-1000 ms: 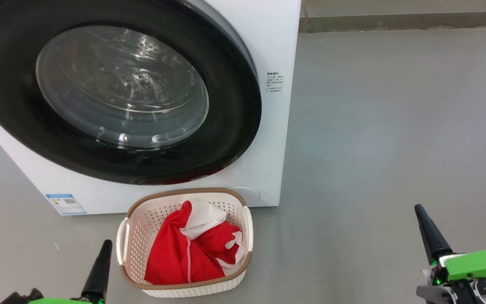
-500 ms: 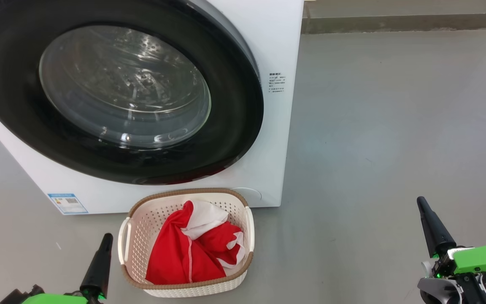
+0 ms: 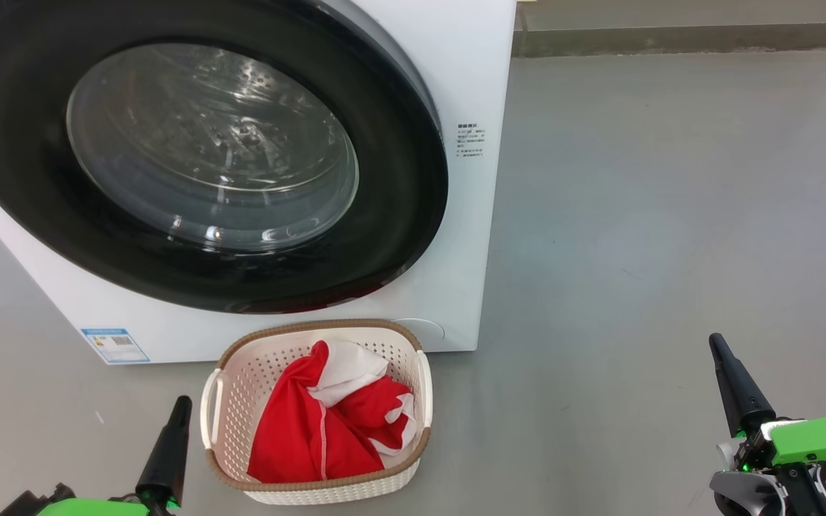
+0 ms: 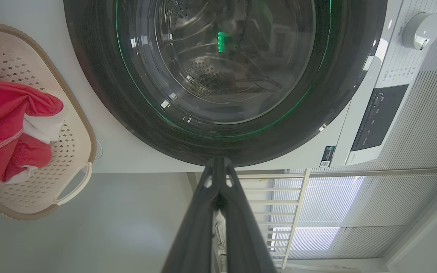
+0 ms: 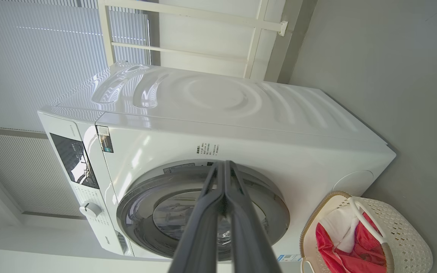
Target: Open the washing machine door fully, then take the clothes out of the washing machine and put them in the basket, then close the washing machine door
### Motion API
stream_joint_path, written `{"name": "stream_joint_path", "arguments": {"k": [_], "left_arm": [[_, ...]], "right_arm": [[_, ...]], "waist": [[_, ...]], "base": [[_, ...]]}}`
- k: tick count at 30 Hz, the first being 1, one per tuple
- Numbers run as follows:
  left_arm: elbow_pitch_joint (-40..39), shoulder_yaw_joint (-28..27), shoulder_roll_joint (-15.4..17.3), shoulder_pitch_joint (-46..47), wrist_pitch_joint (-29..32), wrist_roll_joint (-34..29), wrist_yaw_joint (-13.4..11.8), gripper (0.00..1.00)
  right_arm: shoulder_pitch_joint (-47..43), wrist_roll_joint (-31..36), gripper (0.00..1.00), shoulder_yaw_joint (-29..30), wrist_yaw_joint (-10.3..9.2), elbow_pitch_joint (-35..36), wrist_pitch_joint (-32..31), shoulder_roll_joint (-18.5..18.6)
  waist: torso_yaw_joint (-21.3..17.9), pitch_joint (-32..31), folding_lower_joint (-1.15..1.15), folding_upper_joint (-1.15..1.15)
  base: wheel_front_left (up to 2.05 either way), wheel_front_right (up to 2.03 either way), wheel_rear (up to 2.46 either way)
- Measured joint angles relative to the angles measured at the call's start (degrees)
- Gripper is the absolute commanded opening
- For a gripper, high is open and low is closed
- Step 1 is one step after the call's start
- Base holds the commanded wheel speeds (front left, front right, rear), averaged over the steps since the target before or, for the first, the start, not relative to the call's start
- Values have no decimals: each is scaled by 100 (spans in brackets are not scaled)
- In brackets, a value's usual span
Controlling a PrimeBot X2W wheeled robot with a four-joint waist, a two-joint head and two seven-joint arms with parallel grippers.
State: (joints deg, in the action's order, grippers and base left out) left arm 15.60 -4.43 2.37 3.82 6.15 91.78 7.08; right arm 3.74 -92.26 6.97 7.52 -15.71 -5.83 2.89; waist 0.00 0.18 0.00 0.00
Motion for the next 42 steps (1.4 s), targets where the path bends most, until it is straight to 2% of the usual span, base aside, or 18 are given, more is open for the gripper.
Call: {"name": "stream_joint_path", "arguments": {"k": [42], "left_arm": [[0,-1,0,0,0,0,0,0]], "right_arm": [[0,0,0,16,0,0,-25,-19]], "waist": [[0,0,0,0]], "base": [[0,0,0]]}}
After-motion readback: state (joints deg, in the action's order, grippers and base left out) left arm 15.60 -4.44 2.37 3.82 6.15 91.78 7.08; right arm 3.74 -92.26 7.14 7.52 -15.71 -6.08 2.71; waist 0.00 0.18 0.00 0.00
